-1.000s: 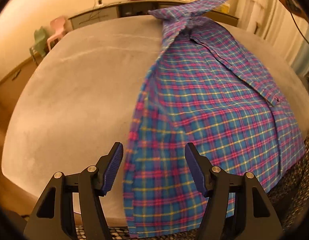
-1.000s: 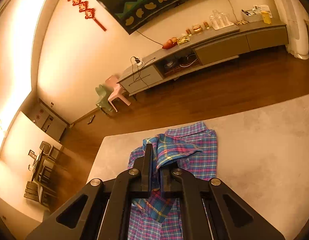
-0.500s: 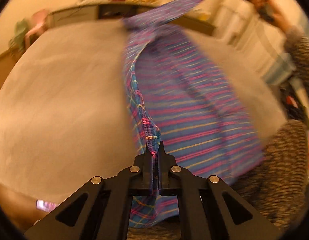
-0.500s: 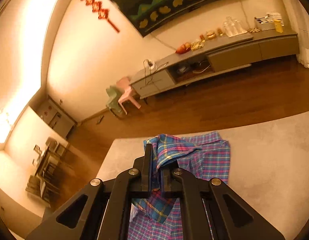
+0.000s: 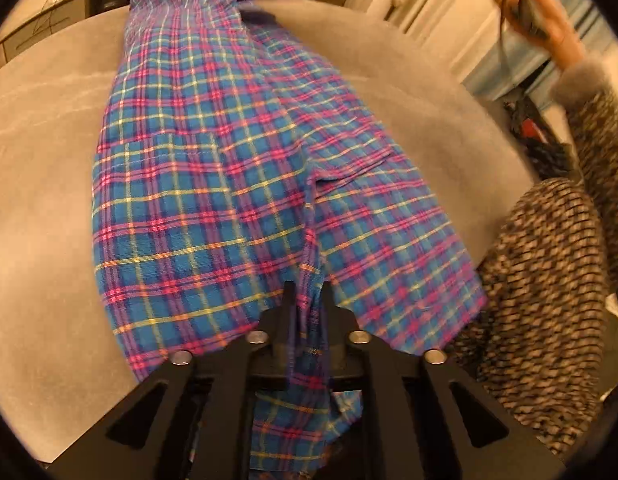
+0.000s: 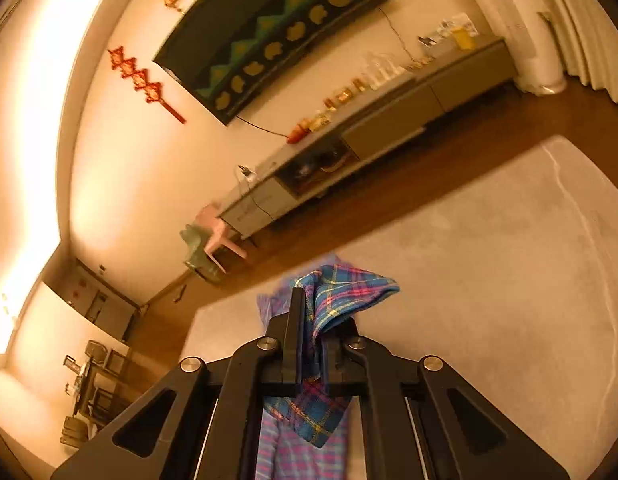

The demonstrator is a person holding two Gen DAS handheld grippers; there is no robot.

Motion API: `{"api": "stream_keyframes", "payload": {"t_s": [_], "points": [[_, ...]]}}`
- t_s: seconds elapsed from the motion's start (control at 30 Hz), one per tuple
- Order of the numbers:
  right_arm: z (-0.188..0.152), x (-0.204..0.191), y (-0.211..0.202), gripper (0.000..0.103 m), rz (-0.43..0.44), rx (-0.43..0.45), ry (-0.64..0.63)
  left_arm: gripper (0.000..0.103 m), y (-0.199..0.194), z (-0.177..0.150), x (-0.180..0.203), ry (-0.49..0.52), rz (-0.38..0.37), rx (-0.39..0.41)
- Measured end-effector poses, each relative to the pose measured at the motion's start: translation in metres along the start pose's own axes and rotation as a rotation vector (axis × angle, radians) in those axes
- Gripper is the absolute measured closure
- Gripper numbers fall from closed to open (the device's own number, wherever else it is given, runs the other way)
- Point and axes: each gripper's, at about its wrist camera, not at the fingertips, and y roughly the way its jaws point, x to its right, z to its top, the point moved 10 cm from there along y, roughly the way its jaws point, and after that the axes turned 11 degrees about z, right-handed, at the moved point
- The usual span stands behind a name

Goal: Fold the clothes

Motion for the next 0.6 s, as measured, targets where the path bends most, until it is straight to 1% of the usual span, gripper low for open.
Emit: {"api": "stream_keyframes", "payload": {"t_s": [0.03, 0.1, 0.17, 0.23, 0.37, 0.43, 0.47, 0.53, 0.6], "points": [[-0.009, 0.008, 0.003, 0.095, -0.012, -0.014, 0.010, 0.077, -0.010, 0.002, 0.001, 0.000, -0.021, 0.019], [-0.020, 0.021, 0.010, 0.095, -0.028, -0.042, 0.030, 0.071, -0.028, 0.005, 0.001, -0.003, -0.063, 0.050], [-0.026, 0.026, 0.015, 0.094, -0.041, -0.057, 0.036, 0.067, -0.046, 0.011, -0.005, -0.015, -0.089, 0.081], [-0.023, 0.022, 0.016, 0.094, -0.042, -0.048, 0.025, 0.060, -0.050, 0.024, -0.024, -0.055, -0.090, 0.098], [-0.007, -0.002, 0.021, 0.093, -0.073, -0.022, -0.056, 0.059, -0.058, 0.049, -0.062, -0.136, -0.093, 0.131], [-0.006, -0.040, 0.029, 0.093, -0.065, -0.032, -0.156, 0.059, -0.062, 0.061, -0.081, -0.176, -0.094, 0.148], [-0.011, -0.065, 0.034, 0.093, -0.048, -0.050, -0.219, 0.059, -0.064, 0.067, -0.091, -0.196, -0.095, 0.157], [-0.046, -0.129, 0.046, 0.093, 0.024, -0.141, -0.385, 0.059, -0.062, 0.078, -0.106, -0.235, -0.101, 0.168], [-0.103, -0.181, 0.063, 0.093, 0.088, -0.282, -0.531, 0.059, -0.057, 0.087, -0.120, -0.289, -0.120, 0.184]]}}
